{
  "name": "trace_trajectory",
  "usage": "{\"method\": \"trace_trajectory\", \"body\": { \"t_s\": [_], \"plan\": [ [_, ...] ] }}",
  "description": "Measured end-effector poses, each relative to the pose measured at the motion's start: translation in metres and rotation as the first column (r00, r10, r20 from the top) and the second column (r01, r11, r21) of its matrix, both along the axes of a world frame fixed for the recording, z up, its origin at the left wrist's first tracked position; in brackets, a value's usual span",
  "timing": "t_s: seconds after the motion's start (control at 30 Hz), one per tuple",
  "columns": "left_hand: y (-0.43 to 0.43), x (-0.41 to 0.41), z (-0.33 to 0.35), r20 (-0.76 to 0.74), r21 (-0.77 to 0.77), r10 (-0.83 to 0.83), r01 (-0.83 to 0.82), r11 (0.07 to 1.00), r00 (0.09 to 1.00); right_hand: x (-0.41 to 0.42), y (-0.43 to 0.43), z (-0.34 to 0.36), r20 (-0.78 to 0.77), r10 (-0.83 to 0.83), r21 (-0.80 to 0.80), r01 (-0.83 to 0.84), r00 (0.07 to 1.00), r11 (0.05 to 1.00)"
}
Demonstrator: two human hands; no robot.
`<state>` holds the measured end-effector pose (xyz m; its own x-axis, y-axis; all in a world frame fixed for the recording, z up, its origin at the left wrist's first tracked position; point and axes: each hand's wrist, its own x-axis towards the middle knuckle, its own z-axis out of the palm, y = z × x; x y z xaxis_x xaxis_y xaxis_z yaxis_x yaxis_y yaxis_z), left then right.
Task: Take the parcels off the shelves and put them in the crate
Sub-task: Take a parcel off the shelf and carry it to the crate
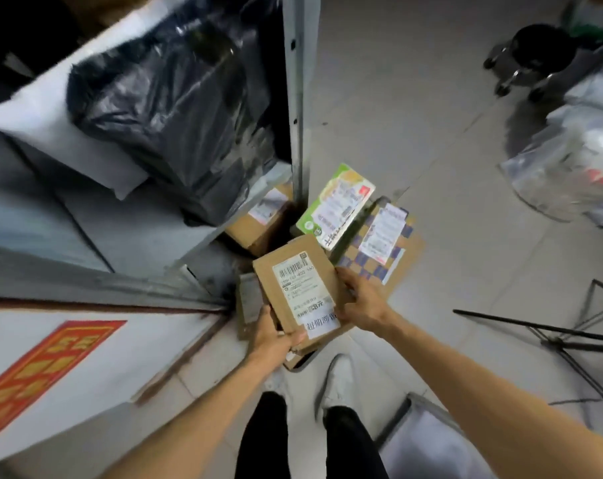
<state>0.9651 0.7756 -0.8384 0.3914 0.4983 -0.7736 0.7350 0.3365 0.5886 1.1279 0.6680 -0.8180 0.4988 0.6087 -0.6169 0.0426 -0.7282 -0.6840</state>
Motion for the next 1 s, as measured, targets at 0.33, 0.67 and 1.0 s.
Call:
{"method": "trace_trajectory", "body": {
  "t_s": [0.33, 0.67, 1.0],
  "plan": [
    [-0.029, 0.019, -0.076, 0.032, 0.004, 0.169, -0.17, 0.986, 0.985, 0.033, 0.027, -0.078, -0.005, 0.226, -0.118, -0.225, 0.974, 0.967],
    [-0.015, 0.047, -0.1, 0.028, 0.04, 0.023, -0.024, 0.999, 0.999, 0.029, 0.04, -0.102, 0.219, 0.174, -0.146, -0.144, 0.96, 0.979],
    [-0.015, 0.059, -0.116, -0.022, -0.023, 0.046, -0.046, 0.999, 0.999, 0.005, 0.042, -0.113, 0.185, 0.227, -0.194, -0.191, 0.956, 0.962]
  ]
}}
